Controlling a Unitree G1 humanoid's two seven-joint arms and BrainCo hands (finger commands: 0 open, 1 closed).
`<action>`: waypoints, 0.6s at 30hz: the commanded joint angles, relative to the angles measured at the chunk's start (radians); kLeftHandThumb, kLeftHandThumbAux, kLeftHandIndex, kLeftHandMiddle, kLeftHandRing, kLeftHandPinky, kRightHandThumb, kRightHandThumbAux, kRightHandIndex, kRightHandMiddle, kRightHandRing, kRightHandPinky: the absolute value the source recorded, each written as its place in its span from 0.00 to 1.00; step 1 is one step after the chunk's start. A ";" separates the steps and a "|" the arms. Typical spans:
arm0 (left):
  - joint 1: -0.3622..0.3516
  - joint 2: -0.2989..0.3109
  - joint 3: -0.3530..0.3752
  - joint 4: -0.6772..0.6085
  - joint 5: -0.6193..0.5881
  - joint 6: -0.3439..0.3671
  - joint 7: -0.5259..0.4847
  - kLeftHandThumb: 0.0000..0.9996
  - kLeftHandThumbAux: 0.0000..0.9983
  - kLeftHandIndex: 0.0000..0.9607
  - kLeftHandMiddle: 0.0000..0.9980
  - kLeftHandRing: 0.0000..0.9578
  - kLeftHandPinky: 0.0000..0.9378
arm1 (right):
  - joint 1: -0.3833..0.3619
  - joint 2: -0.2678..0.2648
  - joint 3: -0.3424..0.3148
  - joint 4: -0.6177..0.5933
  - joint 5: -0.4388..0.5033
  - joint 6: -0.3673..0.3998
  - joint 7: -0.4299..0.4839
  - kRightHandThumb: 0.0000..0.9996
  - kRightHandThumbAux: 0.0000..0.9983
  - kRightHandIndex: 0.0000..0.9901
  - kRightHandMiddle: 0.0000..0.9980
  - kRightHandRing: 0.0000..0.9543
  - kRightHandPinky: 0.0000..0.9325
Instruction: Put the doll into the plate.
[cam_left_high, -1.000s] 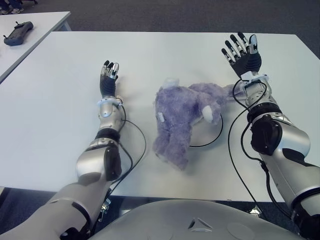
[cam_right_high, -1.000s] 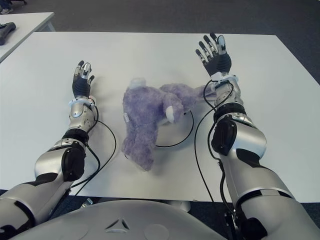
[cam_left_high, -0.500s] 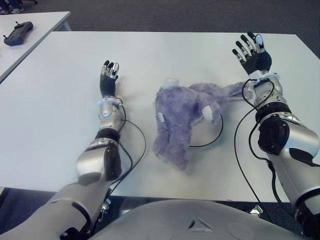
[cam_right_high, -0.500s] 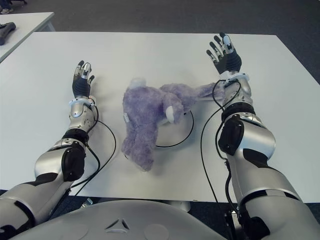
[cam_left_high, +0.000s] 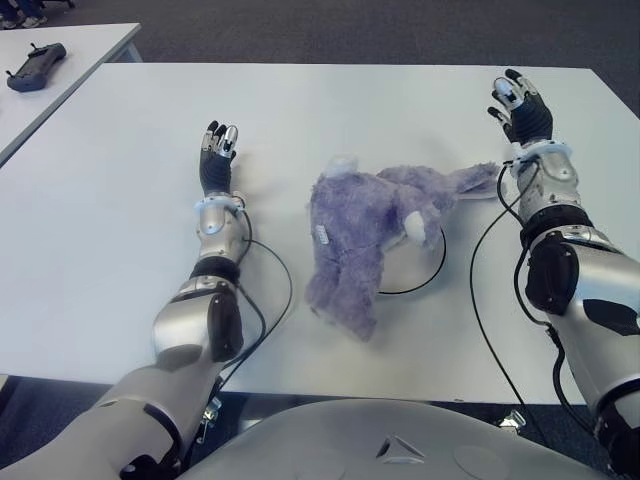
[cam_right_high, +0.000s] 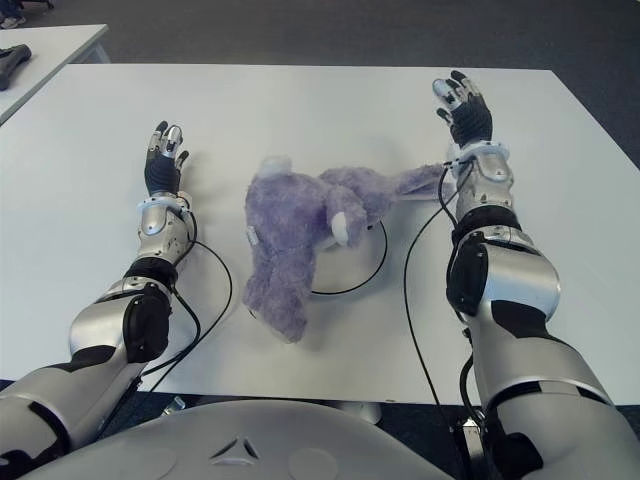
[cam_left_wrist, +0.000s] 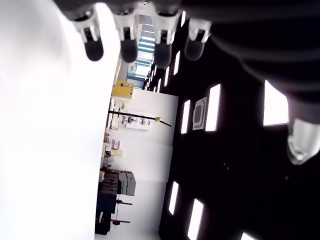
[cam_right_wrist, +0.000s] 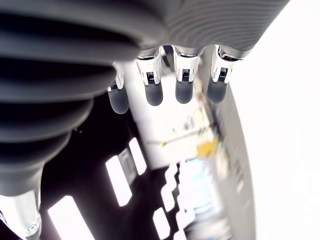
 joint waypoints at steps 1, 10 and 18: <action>0.254 -0.094 0.004 0.154 -0.014 0.039 0.010 0.00 0.45 0.03 0.09 0.06 0.01 | 0.065 0.006 0.147 0.031 -0.193 -0.094 -0.196 0.00 0.56 0.06 0.00 0.00 0.00; 0.256 -0.096 0.000 0.152 -0.013 0.038 0.016 0.00 0.45 0.02 0.09 0.05 0.01 | 0.084 -0.022 0.268 0.039 -0.346 -0.136 -0.354 0.00 0.60 0.05 0.01 0.00 0.00; 0.259 -0.099 0.002 0.151 -0.016 0.031 0.016 0.00 0.45 0.02 0.08 0.05 0.01 | 0.109 -0.073 0.293 0.054 -0.384 -0.146 -0.372 0.00 0.69 0.06 0.03 0.00 0.00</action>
